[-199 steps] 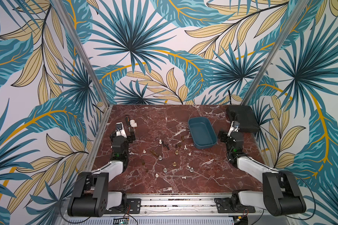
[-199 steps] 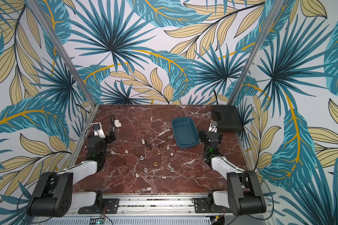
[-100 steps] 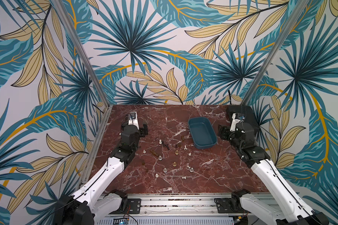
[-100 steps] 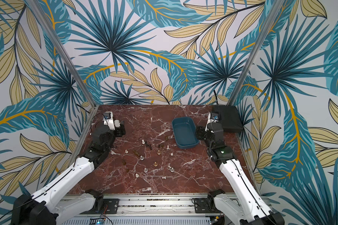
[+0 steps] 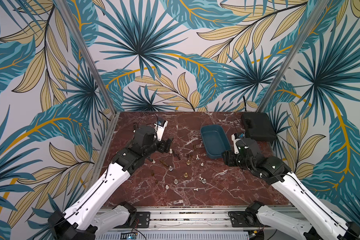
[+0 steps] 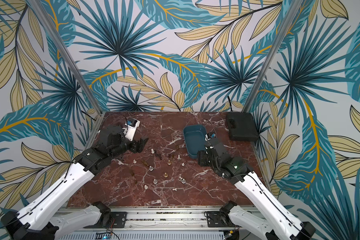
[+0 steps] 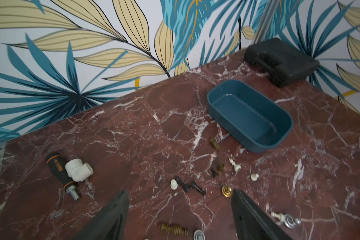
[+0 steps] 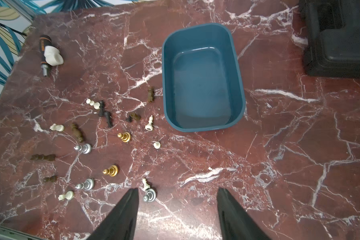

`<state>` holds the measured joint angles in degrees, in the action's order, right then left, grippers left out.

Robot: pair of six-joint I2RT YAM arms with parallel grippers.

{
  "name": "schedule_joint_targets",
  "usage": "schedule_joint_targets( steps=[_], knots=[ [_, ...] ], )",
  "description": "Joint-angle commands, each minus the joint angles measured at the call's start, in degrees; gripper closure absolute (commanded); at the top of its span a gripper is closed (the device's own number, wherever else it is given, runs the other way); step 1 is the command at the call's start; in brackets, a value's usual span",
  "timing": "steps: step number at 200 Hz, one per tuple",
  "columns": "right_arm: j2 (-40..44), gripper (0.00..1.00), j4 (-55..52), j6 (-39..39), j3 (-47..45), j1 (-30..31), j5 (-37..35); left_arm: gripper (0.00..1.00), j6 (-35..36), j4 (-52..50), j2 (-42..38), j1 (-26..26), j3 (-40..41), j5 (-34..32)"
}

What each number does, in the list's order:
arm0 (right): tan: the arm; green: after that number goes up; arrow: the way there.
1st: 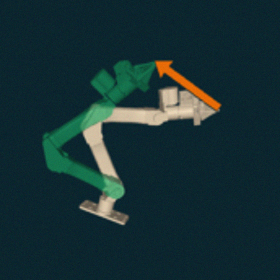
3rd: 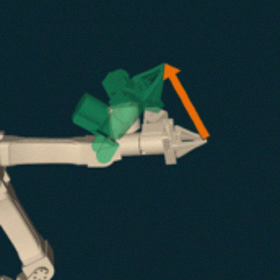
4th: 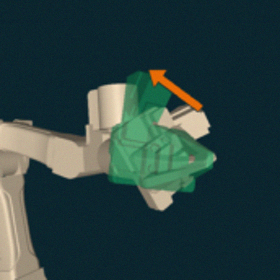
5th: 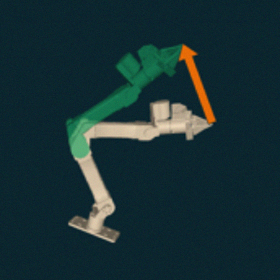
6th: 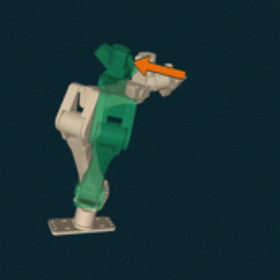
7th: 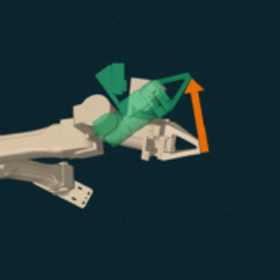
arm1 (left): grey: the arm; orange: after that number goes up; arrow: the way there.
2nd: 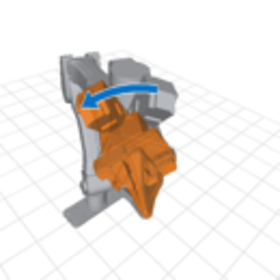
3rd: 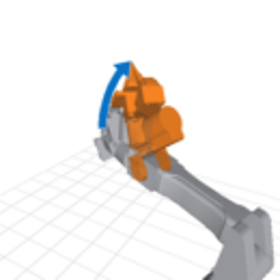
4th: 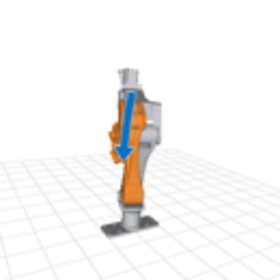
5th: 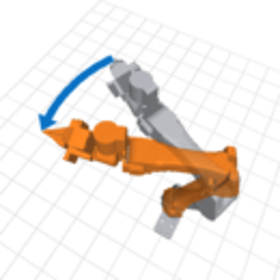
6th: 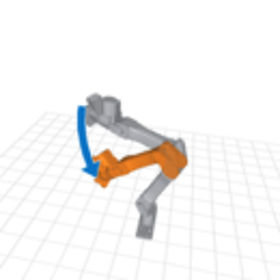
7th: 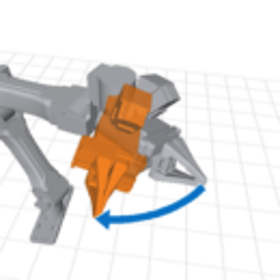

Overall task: Put the chess pieces into the storage box
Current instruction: Pick up the chess piece at the center of the board.

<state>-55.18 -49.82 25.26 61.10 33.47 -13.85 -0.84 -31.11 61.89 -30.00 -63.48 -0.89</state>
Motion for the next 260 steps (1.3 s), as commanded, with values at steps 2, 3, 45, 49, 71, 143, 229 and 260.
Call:
schedule_joint_targets(
  steps=[2, 3, 45, 49, 71, 143, 229, 260],
  knots=[
    [-1.86, 0.43, -4.32, 1.28, -0.80, 2.10, -2.51, 0.19, 4.36, -6.69, -0.27, -0.15, -0.16, 3.34],
    [-1.91, 0.43, -4.36, 1.28, -0.80, 2.24, -2.59, 0.19, 4.36, -6.69, -0.27, -0.15, -0.11, 3.39],
    [-4.62, 0.48, -1.74, 2.62, -3.61, 6.30, -4.00, 0.20, 1.29, -3.85, 1.26, -0.24, 2.03, 8.37],
    [-4.95, 0.48, -1.61, 2.82, -3.85, 6.54, -4.00, 0.20, 1.16, -3.59, 1.73, -0.24, 2.17, 8.82],
    [-6.05, 0.50, -0.88, 3.86, -4.95, 8.10, -3.95, 0.22, 0.16, -3.16, 4.32, -0.41, 2.06, 8.88],
    [-11.82, 0.62, 6.41, 8.22, -10.49, 12.05, 2.01, 0.23, -0.19, -0.61, 8.25, -0.80, 2.40, 9.35],
    [-22.69, 0.64, 15.14, 10.36, -14.21, 17.20, 7.00, 0.23, 0.90, 0.18, 8.75, -0.89, 2.97, 7.95],
    [-24.94, 0.68, 15.98, 10.16, -14.52, 17.24, 6.52, 0.23, 0.96, 0.09, 8.86, -0.82, 2.93, 7.52]
  ],
)
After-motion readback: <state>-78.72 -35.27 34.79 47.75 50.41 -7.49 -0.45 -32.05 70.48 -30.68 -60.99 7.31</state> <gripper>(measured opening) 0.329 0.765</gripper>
